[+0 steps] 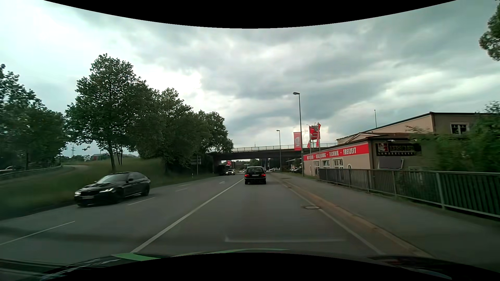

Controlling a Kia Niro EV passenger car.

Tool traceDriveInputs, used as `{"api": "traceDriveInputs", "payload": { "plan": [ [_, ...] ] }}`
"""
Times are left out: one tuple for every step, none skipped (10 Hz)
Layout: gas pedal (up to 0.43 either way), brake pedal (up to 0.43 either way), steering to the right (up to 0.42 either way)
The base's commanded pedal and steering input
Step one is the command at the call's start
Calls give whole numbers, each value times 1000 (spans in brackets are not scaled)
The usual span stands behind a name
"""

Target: Follow the waypoints while adhering to traffic rules and regulations

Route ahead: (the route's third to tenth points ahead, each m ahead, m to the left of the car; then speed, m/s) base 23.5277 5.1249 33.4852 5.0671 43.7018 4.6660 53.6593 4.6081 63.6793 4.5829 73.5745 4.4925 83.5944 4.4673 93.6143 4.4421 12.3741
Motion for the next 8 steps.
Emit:
{"api": "traceDriveInputs", "payload": {
  "plan": [
    [98, 0, -1],
    [98, 0, -1],
    [98, 0, -1],
    [98, 0, -1],
    [98, 0, -1],
    [98, 0, -1],
    [98, 0, -1],
    [98, 0, -1]
  ]
}}
